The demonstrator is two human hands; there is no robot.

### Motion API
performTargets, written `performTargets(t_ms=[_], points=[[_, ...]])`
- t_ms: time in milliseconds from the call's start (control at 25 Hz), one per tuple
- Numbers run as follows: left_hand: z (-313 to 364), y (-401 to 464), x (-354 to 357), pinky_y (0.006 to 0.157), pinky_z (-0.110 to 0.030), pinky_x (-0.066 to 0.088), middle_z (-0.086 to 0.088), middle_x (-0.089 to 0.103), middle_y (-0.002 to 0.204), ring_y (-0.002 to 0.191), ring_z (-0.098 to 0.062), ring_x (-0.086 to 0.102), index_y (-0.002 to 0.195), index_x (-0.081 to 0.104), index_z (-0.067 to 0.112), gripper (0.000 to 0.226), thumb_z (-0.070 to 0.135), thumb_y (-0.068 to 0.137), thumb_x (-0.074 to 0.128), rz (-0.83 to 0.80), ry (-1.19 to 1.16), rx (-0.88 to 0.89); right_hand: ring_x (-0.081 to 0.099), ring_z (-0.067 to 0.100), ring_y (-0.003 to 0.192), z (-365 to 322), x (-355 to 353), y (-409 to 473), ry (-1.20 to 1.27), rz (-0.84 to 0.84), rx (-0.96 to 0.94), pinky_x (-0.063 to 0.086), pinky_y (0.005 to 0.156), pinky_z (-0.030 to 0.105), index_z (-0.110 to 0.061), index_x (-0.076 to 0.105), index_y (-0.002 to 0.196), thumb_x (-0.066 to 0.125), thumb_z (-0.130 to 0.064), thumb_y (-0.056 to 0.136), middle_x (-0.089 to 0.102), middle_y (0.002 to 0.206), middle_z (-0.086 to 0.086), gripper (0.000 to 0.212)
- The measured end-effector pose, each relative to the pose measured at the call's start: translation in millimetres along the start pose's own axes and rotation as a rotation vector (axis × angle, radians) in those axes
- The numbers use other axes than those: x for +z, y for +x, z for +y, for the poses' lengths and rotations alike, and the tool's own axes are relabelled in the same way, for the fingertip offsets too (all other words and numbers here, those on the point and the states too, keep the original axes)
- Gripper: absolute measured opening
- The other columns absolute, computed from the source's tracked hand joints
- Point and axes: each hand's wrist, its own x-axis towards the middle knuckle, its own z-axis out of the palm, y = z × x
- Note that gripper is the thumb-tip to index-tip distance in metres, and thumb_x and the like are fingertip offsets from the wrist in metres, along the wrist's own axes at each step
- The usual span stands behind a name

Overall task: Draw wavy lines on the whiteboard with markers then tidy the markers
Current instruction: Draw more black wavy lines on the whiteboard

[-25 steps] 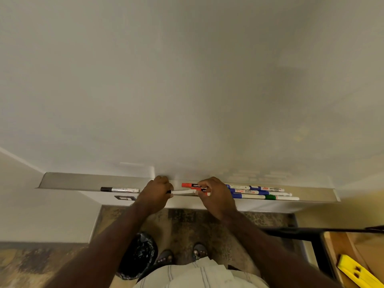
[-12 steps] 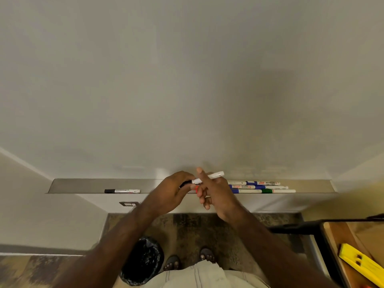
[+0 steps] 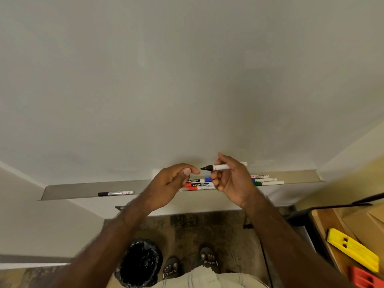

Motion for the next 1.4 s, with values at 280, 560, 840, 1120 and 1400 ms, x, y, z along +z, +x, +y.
performTargets(t_ms=[280, 560, 840, 1120, 1400], points=[[33, 7, -26, 0.095, -0.016, 0.045, 0.001, 0.054, 0.106, 0.104, -0.017, 0.056, 0.156, 0.044, 0.018, 0.049, 0.019, 0.107, 0.050, 0.199, 0.299, 0.277, 0.071, 0.028, 0.081, -36, 21, -7, -0.028, -0.118, -0.225, 0.059, 0.059, 0.034, -0.003, 0.072, 0.115, 0.046, -0.037, 0.108, 0.072, 0.098, 0.025, 0.043], [142, 35, -95, 0.095, -0.015, 0.046, 0.001, 0.069, 0.108, 0.101, -0.007, 0.063, 0.134, 0.067, 0.005, 0.037, 0.015, 0.099, 0.068, 0.795, 0.542, 0.667, 0.070, 0.033, 0.090, -121, 104, -20, -0.202, -0.276, -0.580, 0.060, 0.066, 0.040, -0.007, 0.070, 0.114, 0.058, -0.024, 0.099, 0.071, 0.102, 0.023, 0.026], [231, 69, -170, 0.103, -0.056, 0.050, -0.005, 0.069, 0.128, 0.125, -0.026, 0.063, 0.126, 0.070, 0.002, 0.026, 0.014, 0.103, 0.067, 1.217, 0.672, 0.963, 0.071, 0.034, 0.085, -207, 193, -47, -0.372, -0.256, -1.013, 0.062, 0.064, 0.043, 0.003, 0.066, 0.111, 0.066, 0.003, 0.097, 0.069, 0.098, 0.028, 0.014], [275, 105, -242, 0.125, -0.064, 0.020, -0.017, 0.047, 0.158, 0.153, -0.039, 0.032, 0.141, 0.060, 0.004, 0.036, 0.019, 0.109, 0.056, 1.281, 0.948, 0.933, 0.072, 0.026, 0.085, -251, 271, -56, -0.578, -0.111, -1.409, 0.063, 0.073, 0.050, -0.015, 0.069, 0.100, 0.077, -0.011, 0.088, 0.074, 0.092, -0.001, 0.015], [270, 110, -261, 0.125, -0.065, 0.021, -0.017, 0.046, 0.158, 0.153, -0.040, 0.031, 0.145, 0.055, 0.002, 0.040, 0.020, 0.110, 0.052, 1.251, 1.017, 0.992, 0.069, 0.011, 0.074, -278, 313, -36, -0.740, 0.134, -1.754, 0.057, 0.066, 0.027, -0.012, 0.074, 0.094, 0.079, -0.015, 0.086, 0.073, 0.084, -0.006, 0.010]])
